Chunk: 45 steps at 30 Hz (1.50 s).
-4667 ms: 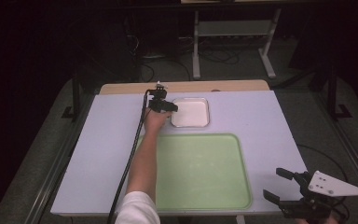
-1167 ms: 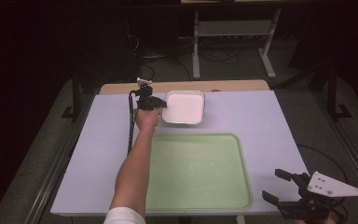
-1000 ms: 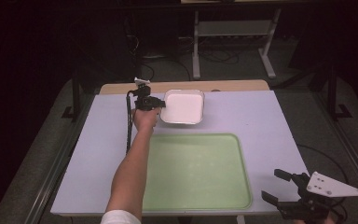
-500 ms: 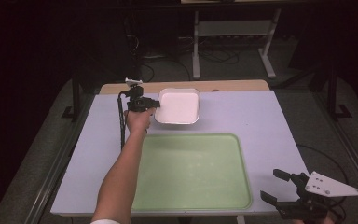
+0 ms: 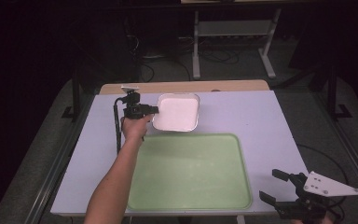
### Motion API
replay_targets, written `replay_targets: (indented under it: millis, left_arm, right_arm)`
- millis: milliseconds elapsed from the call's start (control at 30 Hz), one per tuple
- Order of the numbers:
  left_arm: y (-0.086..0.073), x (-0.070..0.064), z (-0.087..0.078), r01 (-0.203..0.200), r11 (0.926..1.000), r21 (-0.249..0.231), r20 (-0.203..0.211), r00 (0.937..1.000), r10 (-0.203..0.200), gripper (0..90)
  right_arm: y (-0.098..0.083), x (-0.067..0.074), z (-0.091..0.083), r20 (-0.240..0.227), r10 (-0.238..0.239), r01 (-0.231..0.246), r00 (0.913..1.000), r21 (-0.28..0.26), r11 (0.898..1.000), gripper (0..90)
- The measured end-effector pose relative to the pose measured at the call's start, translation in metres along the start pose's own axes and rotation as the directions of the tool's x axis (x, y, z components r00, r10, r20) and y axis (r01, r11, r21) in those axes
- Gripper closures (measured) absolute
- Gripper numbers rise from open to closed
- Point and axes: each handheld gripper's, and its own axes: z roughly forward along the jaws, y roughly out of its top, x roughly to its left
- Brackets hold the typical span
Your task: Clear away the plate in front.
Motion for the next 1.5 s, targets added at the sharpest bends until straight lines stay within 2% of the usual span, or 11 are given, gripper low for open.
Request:
replay_targets:
  millis: [133,233,600,833,1333,1500]
  left_arm:
    - [-0.007,0.001,-0.001,-0.003,1.0,0.009,0.007,1.0,0.003,88.6]
    - [-0.012,0.001,-0.003,-0.026,0.9994,0.022,-0.001,0.9997,0.026,88.6]
    - [-0.026,0.004,-0.011,-0.009,0.9996,0.025,-0.003,1.0,0.009,88.6]
    - [-0.034,0.004,-0.018,0.007,0.9998,0.016,0.012,0.9999,-0.007,88.6]
    - [-0.046,0.005,-0.033,0.006,0.9999,0.008,0.023,0.9997,-0.006,88.6]
    - [-0.053,0.003,-0.036,-0.009,0.9999,0.013,0.012,0.9999,0.009,88.6]
  right_arm:
    - [0.0,0.001,0.001,-0.003,-0.001,0.001,1.0,0.002,1.0,13.8]
    - [0.0,0.002,0.002,-0.006,-0.001,0.001,1.0,0.004,1.0,13.8]
    - [0.0,0.003,0.004,-0.012,0.004,-0.004,0.9999,0.001,1.0,13.8]
    - [0.0,0.003,0.005,-0.014,0.004,-0.004,0.9999,0.006,1.0,13.8]
    - [-0.001,0.004,0.008,-0.016,0.001,0.0,0.9999,0.021,1.0,13.8]
    - [-0.001,0.005,0.008,-0.021,0.003,-0.002,0.9998,0.019,1.0,13.8]
